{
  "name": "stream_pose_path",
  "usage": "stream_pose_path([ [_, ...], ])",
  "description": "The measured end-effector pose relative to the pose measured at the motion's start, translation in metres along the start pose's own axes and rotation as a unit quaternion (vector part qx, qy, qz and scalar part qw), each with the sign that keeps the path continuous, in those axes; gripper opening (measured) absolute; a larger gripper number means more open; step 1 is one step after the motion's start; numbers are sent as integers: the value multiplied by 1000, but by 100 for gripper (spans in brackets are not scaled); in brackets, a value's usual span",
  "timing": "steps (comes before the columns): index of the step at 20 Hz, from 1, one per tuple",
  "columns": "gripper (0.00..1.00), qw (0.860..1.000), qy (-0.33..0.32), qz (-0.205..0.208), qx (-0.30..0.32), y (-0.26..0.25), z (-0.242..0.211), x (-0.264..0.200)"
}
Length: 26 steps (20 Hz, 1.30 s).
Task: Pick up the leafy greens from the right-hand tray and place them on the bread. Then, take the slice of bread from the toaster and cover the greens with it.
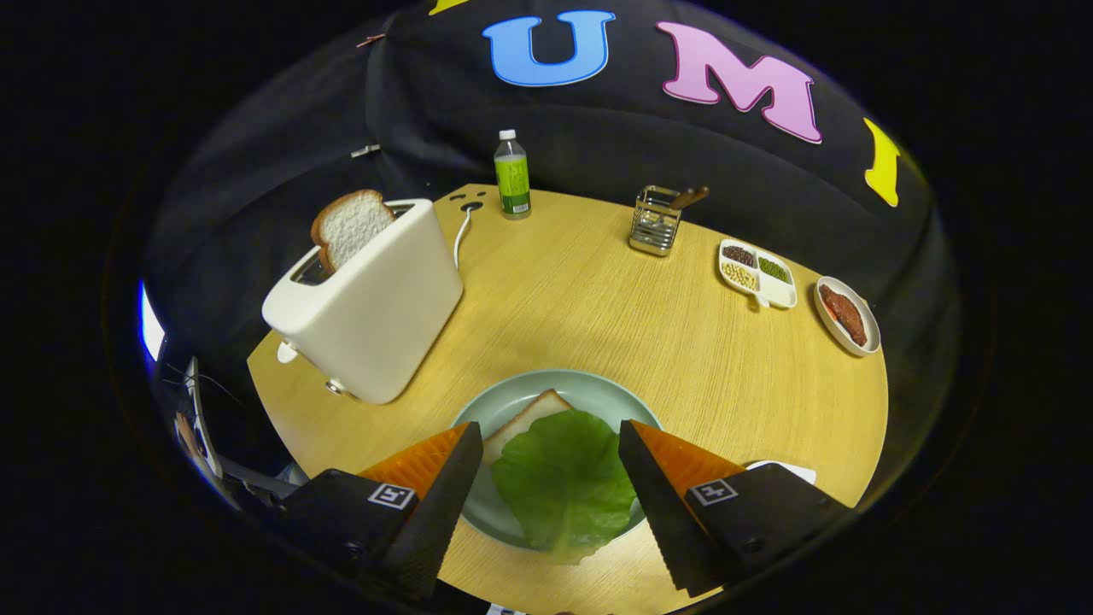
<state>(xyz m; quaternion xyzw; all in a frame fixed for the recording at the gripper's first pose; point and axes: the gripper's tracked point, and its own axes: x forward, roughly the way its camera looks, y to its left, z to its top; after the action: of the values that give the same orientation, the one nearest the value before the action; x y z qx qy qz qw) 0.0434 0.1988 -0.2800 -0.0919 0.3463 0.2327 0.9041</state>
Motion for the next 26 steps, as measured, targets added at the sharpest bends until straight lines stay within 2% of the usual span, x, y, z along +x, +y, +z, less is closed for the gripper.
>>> stream_pose_path([
  [8,100,994,-103,27,-33,49,96,-33],
  [16,100,984,-138,73,-86,126,162,-31],
  [22,100,983,-124,97,-93,189,168,5],
  [26,100,985,-109,80,-111,213,156,40],
])
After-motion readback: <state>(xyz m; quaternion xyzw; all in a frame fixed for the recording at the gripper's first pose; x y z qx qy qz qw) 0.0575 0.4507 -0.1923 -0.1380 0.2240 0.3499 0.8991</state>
